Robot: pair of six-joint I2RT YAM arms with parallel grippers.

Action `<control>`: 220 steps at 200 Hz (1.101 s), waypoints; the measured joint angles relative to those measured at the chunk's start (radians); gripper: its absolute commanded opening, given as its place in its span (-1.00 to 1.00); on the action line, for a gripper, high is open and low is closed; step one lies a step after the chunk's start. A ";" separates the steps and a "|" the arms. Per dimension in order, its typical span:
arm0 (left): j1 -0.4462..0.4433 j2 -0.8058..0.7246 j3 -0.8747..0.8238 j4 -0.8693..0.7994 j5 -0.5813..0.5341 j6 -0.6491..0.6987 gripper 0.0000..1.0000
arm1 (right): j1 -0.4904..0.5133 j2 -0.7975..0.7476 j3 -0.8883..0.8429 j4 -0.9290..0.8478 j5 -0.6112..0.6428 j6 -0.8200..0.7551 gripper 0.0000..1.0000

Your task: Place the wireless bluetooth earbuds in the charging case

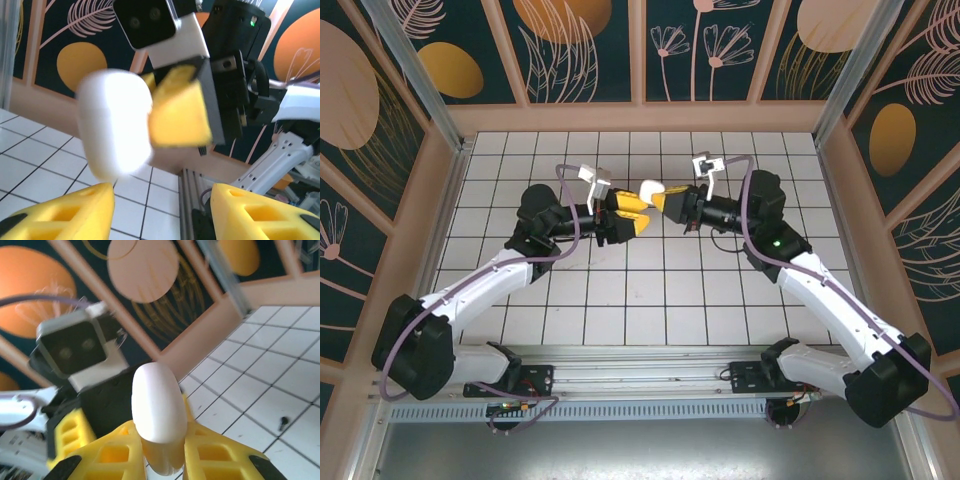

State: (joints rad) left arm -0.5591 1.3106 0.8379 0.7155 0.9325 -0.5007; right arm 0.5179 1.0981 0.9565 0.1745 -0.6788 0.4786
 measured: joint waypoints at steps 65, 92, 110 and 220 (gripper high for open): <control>0.000 -0.071 0.000 -0.274 -0.253 0.180 0.25 | -0.189 0.158 0.114 -0.182 0.056 0.021 -0.71; 0.000 -0.072 0.000 -0.401 -0.420 0.243 0.25 | -0.292 0.299 0.119 -0.222 0.029 0.018 -0.74; 0.002 -0.072 0.000 -0.449 -0.497 0.273 0.26 | -0.353 0.408 0.117 -0.227 0.016 0.024 -0.75; 0.005 0.042 0.010 -0.504 -0.674 0.370 0.24 | -0.501 0.950 0.274 -0.249 -0.085 -0.006 -0.75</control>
State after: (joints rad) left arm -0.5541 1.3525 0.8482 0.2111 0.2588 -0.1307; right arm 0.0170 2.0480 1.2304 -0.0746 -0.7635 0.4725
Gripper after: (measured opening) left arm 0.623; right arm 0.164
